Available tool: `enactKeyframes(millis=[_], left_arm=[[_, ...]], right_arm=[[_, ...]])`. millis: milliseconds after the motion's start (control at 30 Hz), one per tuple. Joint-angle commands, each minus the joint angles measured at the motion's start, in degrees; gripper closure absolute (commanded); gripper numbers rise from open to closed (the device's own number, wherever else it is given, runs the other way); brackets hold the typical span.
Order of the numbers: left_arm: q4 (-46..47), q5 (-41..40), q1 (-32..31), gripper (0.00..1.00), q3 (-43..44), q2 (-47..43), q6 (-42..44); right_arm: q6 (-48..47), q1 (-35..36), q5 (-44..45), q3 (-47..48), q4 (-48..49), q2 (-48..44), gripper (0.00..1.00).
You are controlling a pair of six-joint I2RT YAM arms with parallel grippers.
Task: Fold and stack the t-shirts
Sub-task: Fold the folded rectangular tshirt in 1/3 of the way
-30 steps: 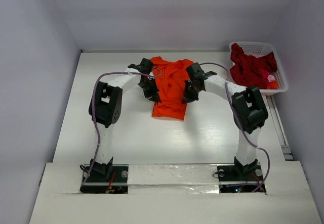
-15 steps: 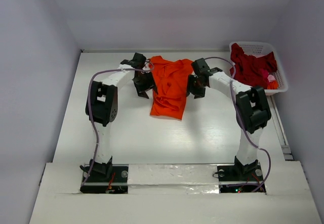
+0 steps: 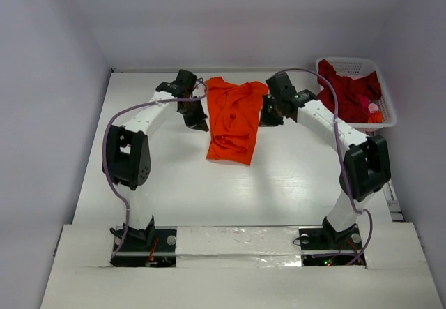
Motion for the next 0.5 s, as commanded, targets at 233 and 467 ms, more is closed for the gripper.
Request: enactKeyframes(millis=[233, 467], left_arm=[[2.1, -0.2, -4.1, 0.86, -5.1, -1.8, -1.0], [3.5, -0.2, -4.1, 0.82, -5.5, -0.1, -1.4]], right_arm=[[1.2, 6.7, -2.0, -0.9, -0.4, -1.8, 1.0], [1.2, 7.2, -1.8, -1.7, -0.2, -1.8, 1.0]])
